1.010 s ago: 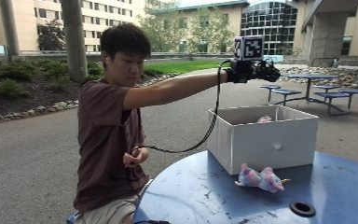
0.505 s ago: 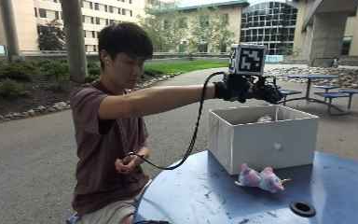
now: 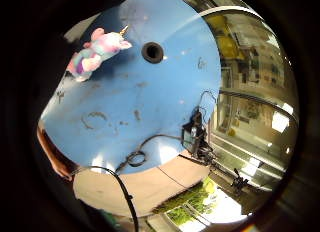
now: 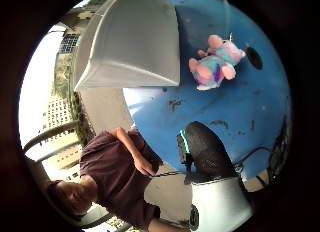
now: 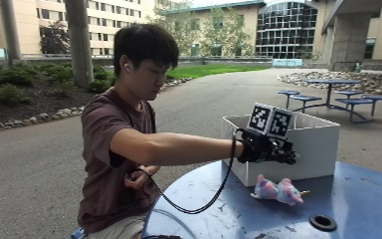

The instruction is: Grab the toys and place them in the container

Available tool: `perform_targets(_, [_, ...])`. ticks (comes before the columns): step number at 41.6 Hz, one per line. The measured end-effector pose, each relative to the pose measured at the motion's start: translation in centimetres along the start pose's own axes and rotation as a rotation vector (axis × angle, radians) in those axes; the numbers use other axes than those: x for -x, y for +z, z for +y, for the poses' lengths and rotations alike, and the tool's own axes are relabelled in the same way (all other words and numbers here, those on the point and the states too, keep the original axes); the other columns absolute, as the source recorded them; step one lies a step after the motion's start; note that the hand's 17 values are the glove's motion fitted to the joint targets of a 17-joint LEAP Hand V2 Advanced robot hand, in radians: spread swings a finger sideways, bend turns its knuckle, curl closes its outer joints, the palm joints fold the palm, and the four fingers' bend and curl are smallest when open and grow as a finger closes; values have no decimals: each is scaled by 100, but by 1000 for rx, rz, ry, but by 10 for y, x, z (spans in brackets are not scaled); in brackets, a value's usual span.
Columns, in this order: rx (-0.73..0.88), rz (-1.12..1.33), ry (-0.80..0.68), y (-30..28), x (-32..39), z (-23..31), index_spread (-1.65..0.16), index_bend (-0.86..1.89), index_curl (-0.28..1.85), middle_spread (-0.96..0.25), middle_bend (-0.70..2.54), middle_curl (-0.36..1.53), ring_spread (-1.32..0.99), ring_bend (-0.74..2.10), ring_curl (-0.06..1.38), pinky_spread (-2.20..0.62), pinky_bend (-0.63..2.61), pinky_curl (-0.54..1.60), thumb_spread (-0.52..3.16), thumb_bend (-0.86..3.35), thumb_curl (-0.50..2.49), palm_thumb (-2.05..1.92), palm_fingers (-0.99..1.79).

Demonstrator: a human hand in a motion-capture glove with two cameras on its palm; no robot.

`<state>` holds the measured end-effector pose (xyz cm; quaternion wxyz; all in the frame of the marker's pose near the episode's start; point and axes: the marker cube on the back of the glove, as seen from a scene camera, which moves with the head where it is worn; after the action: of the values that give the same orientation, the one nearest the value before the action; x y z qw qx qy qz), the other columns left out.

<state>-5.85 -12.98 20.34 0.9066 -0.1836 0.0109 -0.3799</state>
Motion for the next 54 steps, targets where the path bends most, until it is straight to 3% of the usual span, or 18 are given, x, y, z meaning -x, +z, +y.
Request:
perform_targets(15, [180, -15, -182, 111, -2, -105, -25, 21, 24, -9, 8, 26, -4, 14, 27, -1, 65, 32, 128, 7, 43, 42, -26])
perform_targets(16, [177, -19, -191, 118, 0, -112, -27, 41, 31, -9, -1, 23, -4, 12, 26, 0, 69, 33, 131, 13, 45, 51, -8])
perform_targets(19, [105, -50, -194, 128, 4, -128, -25, 66, 36, -9, -1, 19, -4, 13, 24, -4, 82, 34, 134, 18, 46, 61, 15])
perform_targets(25, [-115, -86, -168, 135, 5, -136, -21, 64, 36, -18, 33, 24, -21, 59, 33, -27, 77, 31, 139, 23, 47, 69, 91])
perform_targets(30, [-292, -134, -127, 140, 11, -128, -16, 82, 46, -24, 37, 27, -29, 83, 45, -34, 65, 32, 139, 25, 49, 74, 112])
perform_targets(31, [-332, -142, -116, 141, 12, -125, -15, 83, 47, -23, 60, 35, -30, 84, 47, -35, 61, 32, 135, 25, 51, 75, 132])
perform_targets(36, [-488, -150, -34, 143, 20, -116, -10, 95, 55, -20, 88, 46, -32, 103, 56, -38, 68, 36, 121, 25, 58, 82, 149])
perform_targets(39, [-494, -164, 32, 141, 20, -108, -7, 100, 58, -18, 102, 52, -31, 114, 60, -40, 71, 38, 114, 28, 64, 89, 148])
perform_targets(46, [-336, -281, 193, 123, 6, -77, -3, 107, 63, -11, 115, 58, -28, 130, 65, -42, 81, 44, 108, 34, 73, 98, 137])
perform_targets(54, [-327, -366, 351, 67, -6, -46, -8, 110, 68, -13, 119, 62, -32, 127, 68, -39, 95, 50, 77, 12, 79, 73, 103])
